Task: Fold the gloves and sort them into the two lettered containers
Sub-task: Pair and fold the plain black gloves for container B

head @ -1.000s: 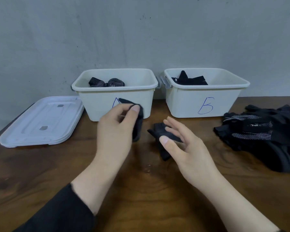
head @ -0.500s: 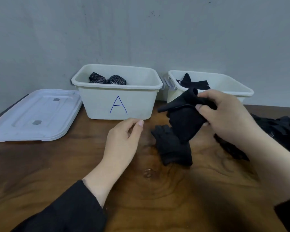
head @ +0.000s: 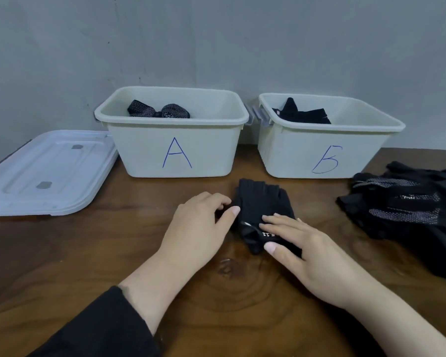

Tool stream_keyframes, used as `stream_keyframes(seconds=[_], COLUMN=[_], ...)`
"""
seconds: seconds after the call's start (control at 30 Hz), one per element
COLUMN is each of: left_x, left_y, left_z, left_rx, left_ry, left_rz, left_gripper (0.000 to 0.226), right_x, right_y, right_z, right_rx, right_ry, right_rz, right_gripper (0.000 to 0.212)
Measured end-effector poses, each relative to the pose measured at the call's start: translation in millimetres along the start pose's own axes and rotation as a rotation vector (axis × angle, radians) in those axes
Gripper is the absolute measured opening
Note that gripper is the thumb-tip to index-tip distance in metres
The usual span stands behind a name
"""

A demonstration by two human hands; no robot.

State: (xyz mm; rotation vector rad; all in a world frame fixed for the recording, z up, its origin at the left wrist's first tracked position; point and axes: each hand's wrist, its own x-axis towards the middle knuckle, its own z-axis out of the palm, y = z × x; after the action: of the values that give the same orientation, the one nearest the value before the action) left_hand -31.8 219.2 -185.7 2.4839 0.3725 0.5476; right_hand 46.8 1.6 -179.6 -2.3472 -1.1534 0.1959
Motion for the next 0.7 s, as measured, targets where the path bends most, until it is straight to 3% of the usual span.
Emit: stream_keyframes(seconds=[0.1, 0.33, 0.5, 0.7], left_x=[0.5, 4.6, 6.7, 9.8], left_y=[-1.2, -6.1, -8.5, -9.4], left_z=[3.7, 2.8, 0.6, 1.4], left_rx=[0.103, 0.121, 0.126, 0.148], left_ry=[-0.044, -0.076, -0.134, -0.127], left_rz=[-0.03, -0.045, -0.046, -0.019], left_gripper=[0.045, 0.037, 0.045, 0.039], right_x=[0.9, 0.3, 2.0, 0.1], right_y=[-0.6, 1.5, 2.6, 7.1], right_z=[3.2, -2.6, -4.2, -10.8], right_rx=[0.038, 0.042, 0.158, 0.2], right_ry=[0.054, 0.17, 0.248, 0.298], right_rz=[-0.002, 0.012, 0.0, -0.001], right_gripper=[0.053, 0.026, 0.021, 0.02])
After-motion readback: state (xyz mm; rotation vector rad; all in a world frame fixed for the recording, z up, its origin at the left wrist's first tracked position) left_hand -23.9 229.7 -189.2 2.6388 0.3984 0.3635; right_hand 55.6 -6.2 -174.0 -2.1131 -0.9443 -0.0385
